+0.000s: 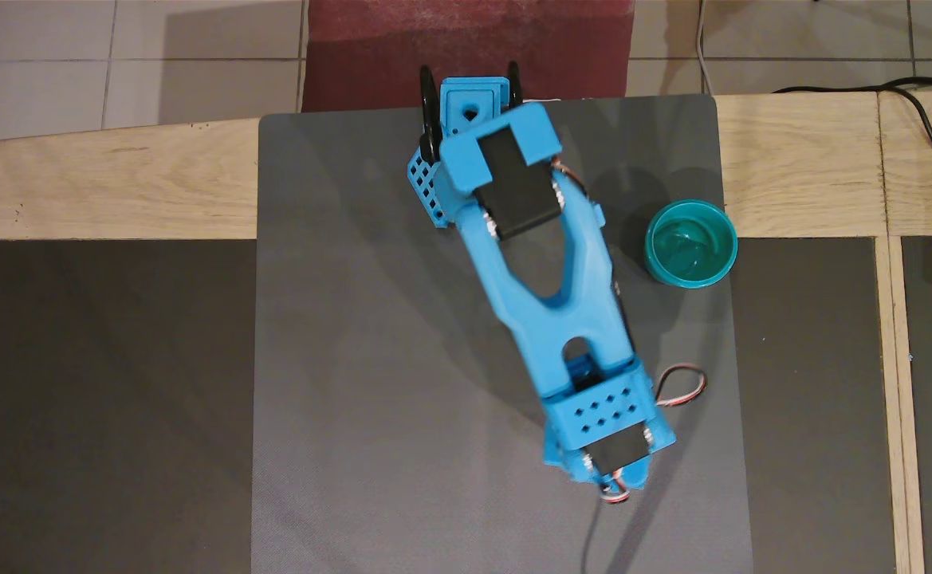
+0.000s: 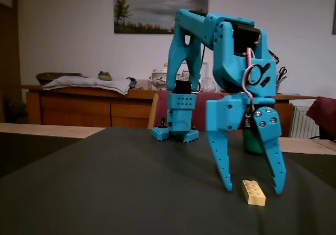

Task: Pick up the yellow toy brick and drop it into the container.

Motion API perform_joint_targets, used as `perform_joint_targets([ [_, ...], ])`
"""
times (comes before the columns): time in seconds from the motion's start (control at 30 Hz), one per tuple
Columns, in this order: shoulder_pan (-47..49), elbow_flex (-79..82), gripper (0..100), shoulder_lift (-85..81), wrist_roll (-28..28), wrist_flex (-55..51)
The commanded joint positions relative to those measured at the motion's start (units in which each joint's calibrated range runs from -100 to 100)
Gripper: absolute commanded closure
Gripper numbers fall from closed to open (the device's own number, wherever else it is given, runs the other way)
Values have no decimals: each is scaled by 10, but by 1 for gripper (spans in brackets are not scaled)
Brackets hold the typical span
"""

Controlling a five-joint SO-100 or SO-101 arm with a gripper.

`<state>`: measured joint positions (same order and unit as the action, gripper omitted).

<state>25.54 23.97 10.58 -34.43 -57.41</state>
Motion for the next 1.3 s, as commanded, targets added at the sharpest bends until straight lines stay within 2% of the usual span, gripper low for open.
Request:
perform_joint_targets([
  [0.0, 3, -1, 77, -3, 2, 1],
  [0.27, 3, -1, 77, -3, 2, 2],
  [0.33, 3, -1, 80, -3, 2, 2],
  [0.5, 2, -1, 99, -3, 2, 4],
  [0.73, 2, -2, 100, -9, 2, -9],
  [0.93, 17, -82, 100, -13, 34, -94],
  [1.27, 137, -318, 100, -14, 83, -348],
])
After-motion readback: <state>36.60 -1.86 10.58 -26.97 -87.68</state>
